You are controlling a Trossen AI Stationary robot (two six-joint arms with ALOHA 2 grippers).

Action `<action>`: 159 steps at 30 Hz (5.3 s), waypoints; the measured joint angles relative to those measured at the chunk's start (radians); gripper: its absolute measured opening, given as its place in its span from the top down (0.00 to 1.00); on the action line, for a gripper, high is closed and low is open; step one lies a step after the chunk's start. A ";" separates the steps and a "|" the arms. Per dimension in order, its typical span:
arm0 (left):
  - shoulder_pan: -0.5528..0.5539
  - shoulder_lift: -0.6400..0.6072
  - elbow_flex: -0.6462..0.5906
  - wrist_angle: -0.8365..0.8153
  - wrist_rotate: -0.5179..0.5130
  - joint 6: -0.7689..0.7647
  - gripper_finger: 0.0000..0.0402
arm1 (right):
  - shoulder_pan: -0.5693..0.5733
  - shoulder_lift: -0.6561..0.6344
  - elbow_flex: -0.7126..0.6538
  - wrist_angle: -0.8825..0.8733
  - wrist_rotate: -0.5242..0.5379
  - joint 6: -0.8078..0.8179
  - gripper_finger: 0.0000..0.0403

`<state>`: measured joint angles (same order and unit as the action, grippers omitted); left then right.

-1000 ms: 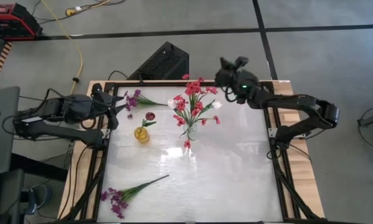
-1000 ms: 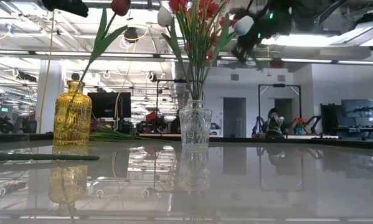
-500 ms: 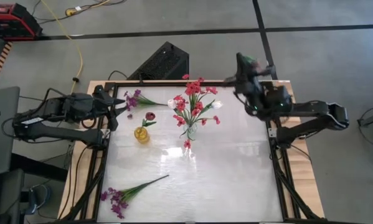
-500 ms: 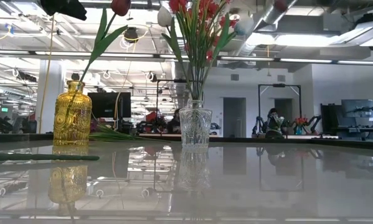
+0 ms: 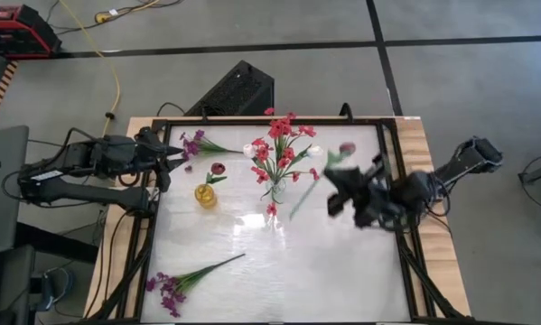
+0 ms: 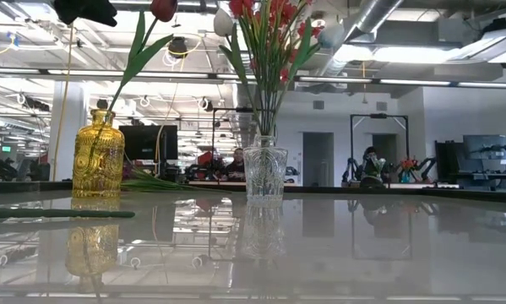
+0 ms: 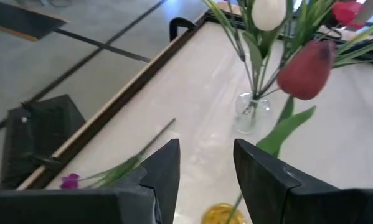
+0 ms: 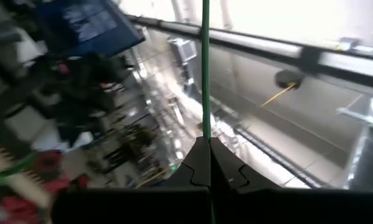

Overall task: Sort flowers into vase by color
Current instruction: Put the red tulip into the yellow vase

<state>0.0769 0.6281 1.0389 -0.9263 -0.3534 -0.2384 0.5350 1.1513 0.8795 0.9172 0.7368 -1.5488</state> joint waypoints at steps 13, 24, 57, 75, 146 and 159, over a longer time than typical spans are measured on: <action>0.088 0.096 -0.001 0.476 -0.149 0.201 0.65 | 0.272 0.153 0.000 -0.367 0.513 0.536 0.96; 0.114 0.090 0.167 0.451 0.248 -0.131 0.65 | 0.273 0.335 0.000 -0.541 0.518 0.651 0.96; -0.701 0.512 0.036 0.517 -0.155 -0.539 0.65 | 0.159 0.540 0.027 -0.519 0.302 0.606 0.95; -0.576 0.816 0.036 0.469 -0.047 -0.788 0.65 | 0.010 0.811 0.145 -0.353 0.151 0.441 0.95; -0.461 0.173 0.038 0.373 0.106 0.141 1.00 | -0.027 0.916 0.275 -0.510 0.322 0.765 0.43; -0.460 0.270 0.037 0.274 0.073 0.052 1.00 | -0.099 0.845 0.278 -0.744 -0.490 1.235 0.43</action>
<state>-0.3836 0.8978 1.0756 -0.6518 -0.2808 -0.1862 0.4362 1.9962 1.1572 0.1733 0.2468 -0.3142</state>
